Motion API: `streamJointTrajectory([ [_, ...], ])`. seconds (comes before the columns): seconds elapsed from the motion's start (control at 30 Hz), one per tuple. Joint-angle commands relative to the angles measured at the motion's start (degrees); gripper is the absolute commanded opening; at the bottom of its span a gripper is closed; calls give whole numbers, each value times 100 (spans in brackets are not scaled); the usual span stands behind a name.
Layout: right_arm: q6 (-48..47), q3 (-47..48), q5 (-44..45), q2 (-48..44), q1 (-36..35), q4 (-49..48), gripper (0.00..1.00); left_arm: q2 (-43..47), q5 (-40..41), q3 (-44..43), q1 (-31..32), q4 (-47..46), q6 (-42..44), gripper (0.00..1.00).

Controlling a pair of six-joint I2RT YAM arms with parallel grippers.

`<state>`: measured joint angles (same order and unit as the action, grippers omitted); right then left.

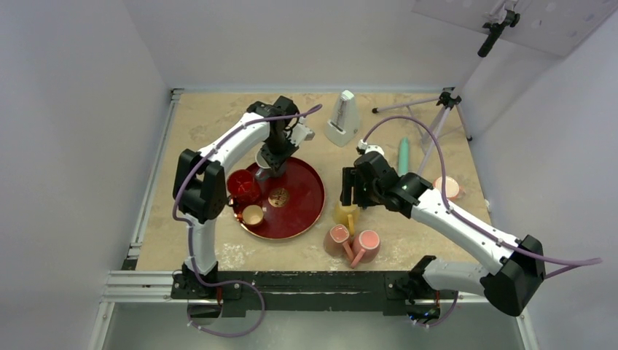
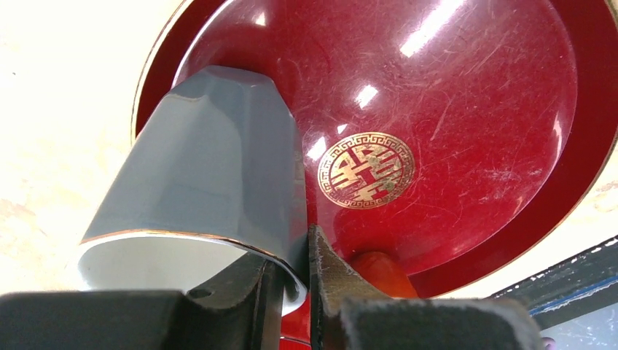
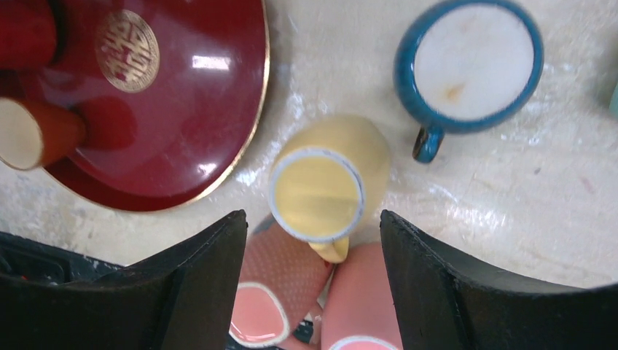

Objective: Turn the mug right side up

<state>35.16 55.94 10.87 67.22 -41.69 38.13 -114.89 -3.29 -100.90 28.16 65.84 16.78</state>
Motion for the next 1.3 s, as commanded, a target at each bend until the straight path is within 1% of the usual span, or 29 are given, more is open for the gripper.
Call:
streamJointTrajectory([
  [0.0, 395, -177, -80, -306, -109, 403, 70, -290, -53, -118, -10, -68, 229, 22],
  [0.17, 567, -459, -125, -287, -210, 350, 69, -401, -289, -360, -4, -73, 184, 36],
  [0.23, 584, -509, -133, -227, -238, 299, 68, -424, -290, -483, -4, 19, 177, 39],
  [0.27, 595, -544, -131, -199, -248, 269, 67, -386, -279, -525, -10, 59, 180, 41],
  [0.33, 611, -625, -154, -172, -258, 194, 65, -260, -306, -544, -8, 121, 219, 48],
  [0.4, 623, -743, -191, -136, -256, 98, 62, -97, -367, -557, -18, 217, 251, 54],
  [0.5, 623, -861, -186, -47, -269, -5, 55, 151, -495, -605, -13, 343, 256, 61],
  [0.63, 592, -973, -49, 115, -274, -215, 54, 413, -695, -627, -14, 478, 258, 62],
  [0.73, 598, -876, 229, 426, -274, -382, 52, 530, -806, -616, -17, 548, 190, 63],
  [0.83, 598, -835, 491, 679, -273, -585, 52, 643, -923, -598, -21, 616, 143, 63],
  [0.97, 601, -891, 658, 984, -277, -924, 50, 807, -979, -546, -18, 632, 131, 65],
  [1.03, 660, -872, 781, 1134, -275, -1051, 44, 887, -1022, -505, -23, 602, 76, 65],
  [1.1, 686, -807, 941, 1251, -271, -1122, 34, 958, -1149, -488, -30, 596, 12, 65],
  [1.2, 671, -677, 1168, 1376, -273, -1161, 0, 1062, -1429, -457, -38, 578, -49, 66],
  [1.27, 613, -552, 1288, 1323, -277, -1092, 0, 1118, -1888, -476, -108, 592, -116, 67],
])
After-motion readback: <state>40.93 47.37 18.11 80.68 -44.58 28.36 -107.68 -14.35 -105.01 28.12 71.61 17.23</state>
